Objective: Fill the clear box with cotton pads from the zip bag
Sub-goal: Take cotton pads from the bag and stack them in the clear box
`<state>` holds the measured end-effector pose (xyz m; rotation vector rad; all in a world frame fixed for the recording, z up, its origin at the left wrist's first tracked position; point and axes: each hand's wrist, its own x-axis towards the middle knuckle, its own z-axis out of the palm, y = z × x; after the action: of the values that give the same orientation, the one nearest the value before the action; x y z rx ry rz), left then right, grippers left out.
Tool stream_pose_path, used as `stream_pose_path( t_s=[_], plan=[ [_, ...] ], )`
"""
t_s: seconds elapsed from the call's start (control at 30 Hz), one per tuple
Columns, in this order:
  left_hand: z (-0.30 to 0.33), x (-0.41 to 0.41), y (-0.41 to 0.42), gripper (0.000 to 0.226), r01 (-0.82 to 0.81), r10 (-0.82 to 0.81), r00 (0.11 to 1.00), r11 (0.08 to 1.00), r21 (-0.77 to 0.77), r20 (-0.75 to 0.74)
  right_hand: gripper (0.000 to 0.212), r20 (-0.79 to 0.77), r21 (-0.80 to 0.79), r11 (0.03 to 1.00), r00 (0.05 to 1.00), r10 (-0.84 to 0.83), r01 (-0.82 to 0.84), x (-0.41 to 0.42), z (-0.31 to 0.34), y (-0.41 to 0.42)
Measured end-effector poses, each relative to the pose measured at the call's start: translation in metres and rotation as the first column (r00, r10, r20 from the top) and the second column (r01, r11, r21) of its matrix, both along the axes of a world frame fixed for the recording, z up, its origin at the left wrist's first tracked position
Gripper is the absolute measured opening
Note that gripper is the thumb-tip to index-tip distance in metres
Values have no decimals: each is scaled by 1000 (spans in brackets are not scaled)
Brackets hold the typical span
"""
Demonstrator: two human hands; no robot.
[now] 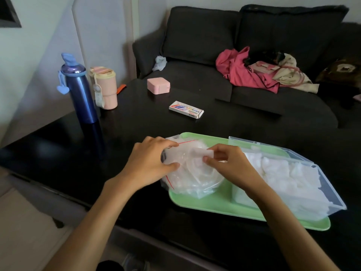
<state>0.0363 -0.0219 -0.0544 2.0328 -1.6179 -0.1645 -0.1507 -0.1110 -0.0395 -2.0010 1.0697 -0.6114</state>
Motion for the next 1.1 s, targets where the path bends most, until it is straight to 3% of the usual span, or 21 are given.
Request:
stream_pose_path(
  t_s=[0.1, 0.27, 0.37, 0.43, 0.53, 0.63, 0.77, 0.93, 1.0, 1.1],
  plan=[
    [6, -8, -3, 55, -1, 2, 1000, 995, -101, 12, 4, 141, 195, 981, 990, -21, -7, -7, 8, -2],
    [12, -17, -12, 56, 37, -34, 997, 998, -45, 71, 8, 414, 520, 844, 903, -113, -132, -17, 21, -3],
    [22, -25, -20, 39, 27, -41, 996, 982, -185, -75, 10, 477, 556, 809, 870, -124, -190, -21, 22, -1],
    [33, -36, -25, 33, -75, -28, 932, 961, -268, -361, 12, 491, 514, 839, 863, -119, -177, -25, 20, 0],
    [49, -54, -32, 28, -109, -4, 730, 986, -123, -683, 12, 567, 427, 892, 812, -137, -148, -31, 24, 1],
    [49, -69, -30, 21, 35, -17, 542, 999, 2, -841, 13, 619, 362, 931, 756, -214, -33, -32, 24, 3],
    [50, -82, -28, 16, 68, -53, 308, 997, -33, -950, 15, 625, 131, 968, 739, -249, 215, -30, 23, 5],
    [45, -86, -30, 10, 47, -81, 336, 997, -69, -938, 20, 608, 19, 961, 760, -230, 276, -32, 19, 2],
    [44, -88, -30, 9, 29, -92, 341, 996, -87, -935, 22, 569, -161, 937, 805, -169, 311, -40, 22, -1],
    [43, -88, -32, 11, 28, -106, 364, 994, -103, -925, 42, 338, -411, 906, 940, 45, 104, -56, 29, -5]
  ],
)
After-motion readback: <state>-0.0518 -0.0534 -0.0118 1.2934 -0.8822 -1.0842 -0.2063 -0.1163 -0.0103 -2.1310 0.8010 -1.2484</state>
